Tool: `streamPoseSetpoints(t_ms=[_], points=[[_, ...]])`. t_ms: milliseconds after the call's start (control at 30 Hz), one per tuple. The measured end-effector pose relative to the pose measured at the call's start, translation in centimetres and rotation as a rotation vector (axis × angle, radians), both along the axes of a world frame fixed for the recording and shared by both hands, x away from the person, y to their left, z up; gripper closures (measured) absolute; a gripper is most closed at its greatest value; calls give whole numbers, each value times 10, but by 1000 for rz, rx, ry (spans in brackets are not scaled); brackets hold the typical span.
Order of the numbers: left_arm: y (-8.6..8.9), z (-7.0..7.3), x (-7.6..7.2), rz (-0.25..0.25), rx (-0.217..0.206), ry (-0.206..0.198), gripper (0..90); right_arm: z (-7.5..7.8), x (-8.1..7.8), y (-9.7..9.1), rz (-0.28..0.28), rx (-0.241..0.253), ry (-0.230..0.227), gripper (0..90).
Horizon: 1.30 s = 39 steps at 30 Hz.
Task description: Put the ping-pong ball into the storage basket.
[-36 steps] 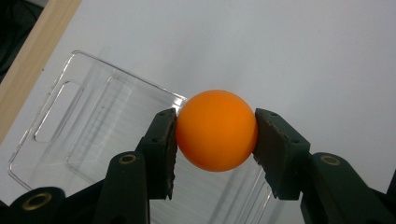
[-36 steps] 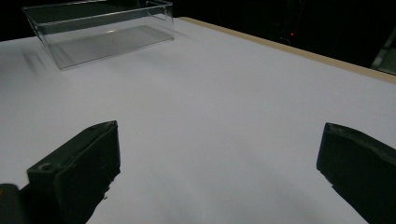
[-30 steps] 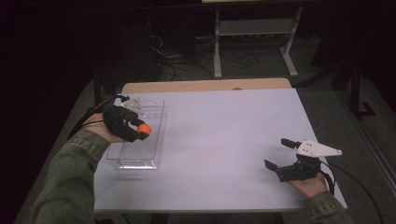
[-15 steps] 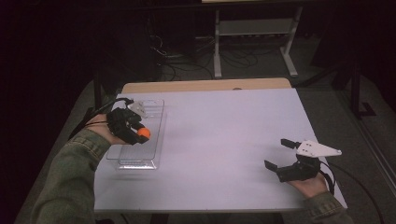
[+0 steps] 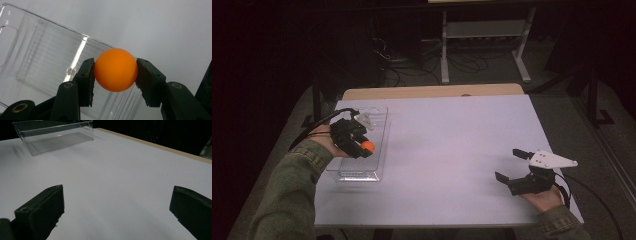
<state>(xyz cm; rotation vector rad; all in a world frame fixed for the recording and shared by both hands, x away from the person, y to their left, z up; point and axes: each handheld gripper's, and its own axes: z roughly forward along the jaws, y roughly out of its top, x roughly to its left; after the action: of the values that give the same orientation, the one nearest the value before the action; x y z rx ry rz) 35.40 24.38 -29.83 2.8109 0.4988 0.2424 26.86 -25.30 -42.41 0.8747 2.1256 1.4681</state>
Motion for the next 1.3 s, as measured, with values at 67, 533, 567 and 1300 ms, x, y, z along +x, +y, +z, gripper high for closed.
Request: streamPoseSetpoints(t_ms=[67,533,567,1300], points=[[0,-1,0,-1,5,2,511,0,0,0,0,0,0,0],[-1,-15,0,-8,17,15,511,0,0,0,0,-2,1,0],[-1,-16,0,-7,17,17,511,0,0,0,0,-2,0,0],[-1,-39,2,-2,26,45,511,0,-1,0,1,-3,2,0]])
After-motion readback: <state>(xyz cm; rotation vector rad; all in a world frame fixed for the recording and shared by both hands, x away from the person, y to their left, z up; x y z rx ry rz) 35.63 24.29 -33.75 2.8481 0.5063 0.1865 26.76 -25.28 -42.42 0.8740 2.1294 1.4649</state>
